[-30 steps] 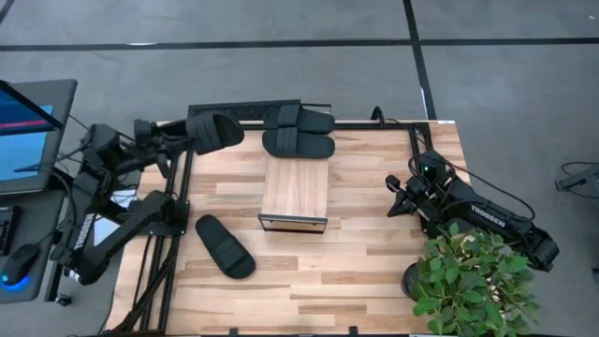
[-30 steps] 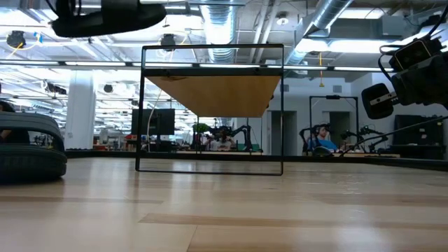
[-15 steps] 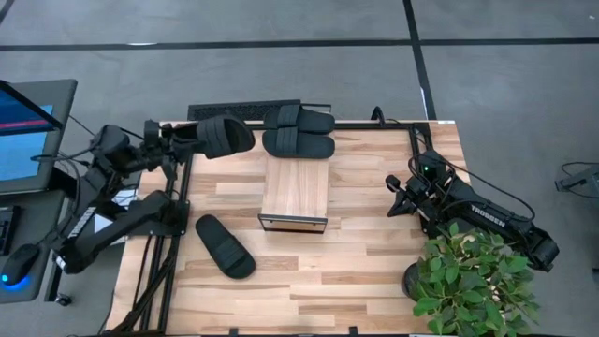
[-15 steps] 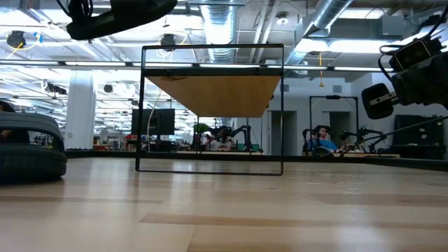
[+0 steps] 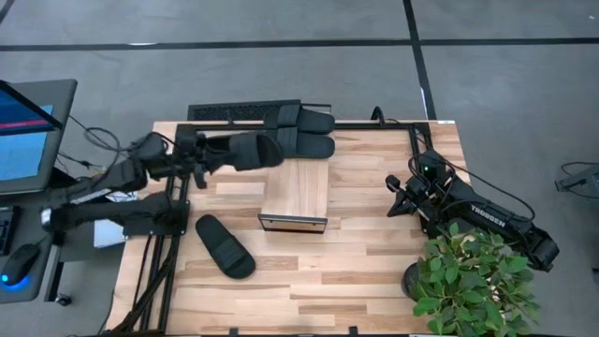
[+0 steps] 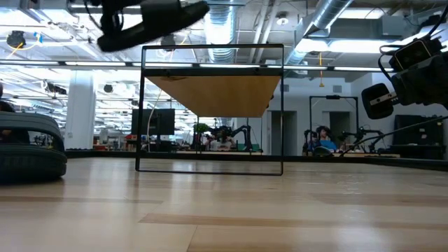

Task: Pick and place slides into the shelf
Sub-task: Put the black slide on the shelf

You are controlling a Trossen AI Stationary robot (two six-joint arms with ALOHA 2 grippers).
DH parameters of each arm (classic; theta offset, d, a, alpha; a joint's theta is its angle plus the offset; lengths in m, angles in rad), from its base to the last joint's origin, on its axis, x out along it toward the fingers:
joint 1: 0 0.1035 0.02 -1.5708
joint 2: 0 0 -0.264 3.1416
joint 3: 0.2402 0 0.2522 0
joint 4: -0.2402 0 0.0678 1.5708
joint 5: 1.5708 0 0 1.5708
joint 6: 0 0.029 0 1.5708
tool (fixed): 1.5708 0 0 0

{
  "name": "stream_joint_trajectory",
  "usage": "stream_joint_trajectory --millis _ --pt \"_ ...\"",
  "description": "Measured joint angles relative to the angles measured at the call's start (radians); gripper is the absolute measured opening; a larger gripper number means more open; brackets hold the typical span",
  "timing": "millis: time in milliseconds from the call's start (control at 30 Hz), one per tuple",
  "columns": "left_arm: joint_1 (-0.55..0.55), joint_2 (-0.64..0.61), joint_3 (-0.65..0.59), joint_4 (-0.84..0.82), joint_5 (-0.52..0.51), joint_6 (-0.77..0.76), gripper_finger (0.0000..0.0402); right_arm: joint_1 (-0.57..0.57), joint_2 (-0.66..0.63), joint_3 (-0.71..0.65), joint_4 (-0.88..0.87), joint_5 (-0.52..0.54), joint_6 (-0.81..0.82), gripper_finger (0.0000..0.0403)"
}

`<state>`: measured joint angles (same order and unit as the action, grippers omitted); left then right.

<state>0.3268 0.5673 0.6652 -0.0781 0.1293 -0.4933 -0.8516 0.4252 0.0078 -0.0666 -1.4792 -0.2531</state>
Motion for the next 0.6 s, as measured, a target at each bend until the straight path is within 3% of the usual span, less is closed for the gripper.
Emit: stream_joint_trajectory --millis 300,400,600 --pt "-0.307 0.216 0.002 0.171 -0.277 0.039 0.0 0.0 0.0 0.0 0.0 0.0 0.0 0.0" --pt "-0.348 0.29 0.012 0.256 -0.294 0.032 0.0 0.0 0.0 0.0 0.0 0.0 0.0 0.0" --pt "-0.352 0.424 0.1 0.252 -0.335 0.007 0.0 0.0 0.0 0.0 0.0 0.0 0.0 0.0"
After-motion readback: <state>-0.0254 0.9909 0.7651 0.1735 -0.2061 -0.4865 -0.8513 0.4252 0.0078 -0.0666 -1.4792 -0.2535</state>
